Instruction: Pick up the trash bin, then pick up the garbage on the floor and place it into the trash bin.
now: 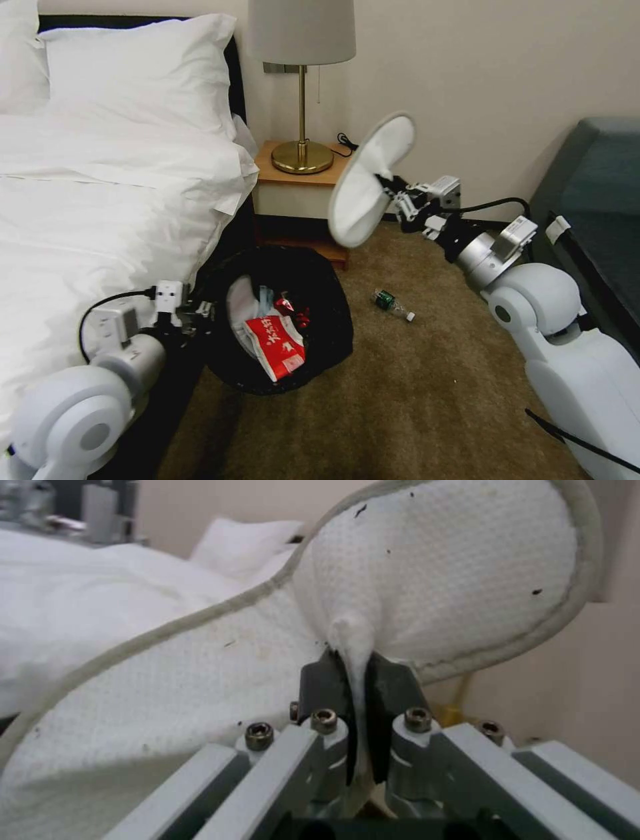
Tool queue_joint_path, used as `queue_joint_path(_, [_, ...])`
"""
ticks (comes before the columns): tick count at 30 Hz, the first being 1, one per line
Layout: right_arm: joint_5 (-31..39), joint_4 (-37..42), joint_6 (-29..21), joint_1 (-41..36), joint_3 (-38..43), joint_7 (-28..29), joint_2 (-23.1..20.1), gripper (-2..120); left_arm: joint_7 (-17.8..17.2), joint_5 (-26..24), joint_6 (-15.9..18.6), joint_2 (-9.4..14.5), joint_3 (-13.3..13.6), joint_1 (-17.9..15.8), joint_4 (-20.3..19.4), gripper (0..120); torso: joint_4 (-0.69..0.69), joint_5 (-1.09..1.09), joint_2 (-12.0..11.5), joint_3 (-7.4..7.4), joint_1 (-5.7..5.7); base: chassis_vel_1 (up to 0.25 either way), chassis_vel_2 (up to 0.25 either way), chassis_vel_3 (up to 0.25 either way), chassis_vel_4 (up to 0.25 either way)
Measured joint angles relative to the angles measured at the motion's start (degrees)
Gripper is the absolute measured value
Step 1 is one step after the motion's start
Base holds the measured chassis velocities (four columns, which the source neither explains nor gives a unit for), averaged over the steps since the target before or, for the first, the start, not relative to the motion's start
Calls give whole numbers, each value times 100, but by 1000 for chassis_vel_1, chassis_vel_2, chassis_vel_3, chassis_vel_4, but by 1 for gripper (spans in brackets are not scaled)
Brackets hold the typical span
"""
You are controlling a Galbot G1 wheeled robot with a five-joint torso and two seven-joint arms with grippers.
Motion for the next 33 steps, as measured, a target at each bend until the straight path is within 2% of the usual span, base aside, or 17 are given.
queue_joint_path(1, [-5, 104, -7, -49, -107, -12, -44, 3, -40, -1, 0, -19, 140, -111, 37, 2, -1, 0, 0, 0, 0, 0, 0, 0, 0])
queue_joint_path(2, [-5, 104, -7, -49, -107, -12, -44, 3, -40, -1, 0, -19, 140, -111, 37, 2, -1, 0, 0, 0, 0, 0, 0, 0, 0])
queue_joint_path(4, [-29, 226, -16, -87, -335, -45, -95, 3, -102, -5, 0, -37, 396, -263, 64, 2, 0, 0, 0, 0, 0, 0, 0, 0, 0])
queue_joint_path(10, [-148, 291, -20, -80, -774, -190, -146, 3, -203, -51, 0, -40, 671, -458, 74, 2, 0, 0, 0, 0, 0, 0, 0, 0, 0])
queue_joint_path(17, [-471, 282, 37, -135, -1160, -599, -251, 3, -245, -102, 0, -37, 654, -494, 77, 2, -1, -1, 0, 0, 0, 0, 0, 0, 0])
queue_joint_path(24, [-881, 190, 163, -123, -1478, -734, -221, 4, -246, -103, 0, -49, 617, -497, 77, 2, 0, 0, 0, 0, 0, 0, 0, 0, 0])
queue_joint_path(25, [-902, 179, 182, -119, -1506, -737, -218, 5, -246, -103, 0, -49, 609, -497, 77, 2, -1, 0, 0, 0, 0, 0, 0, 0, 0])
queue_joint_path(27, [-922, 144, 212, -91, -1554, -747, -211, 19, -246, -114, 0, -42, 566, -495, 77, 2, 0, -1, 0, 0, 0, 0, 0, 0, 0])
queue_joint_path(31, [-924, 132, 212, -70, -1550, -749, -218, 28, -243, -152, 0, -34, 481, -476, 73, 2, -1, -1, 0, 0, 0, 0, 0, 0, 0])
queue_joint_path(33, [-911, 171, 203, -72, -1539, -733, -236, 40, -238, -179, 0, -36, 406, -473, 73, 2, 0, -1, 0, 0, 0, 0, 0, 0, 0])
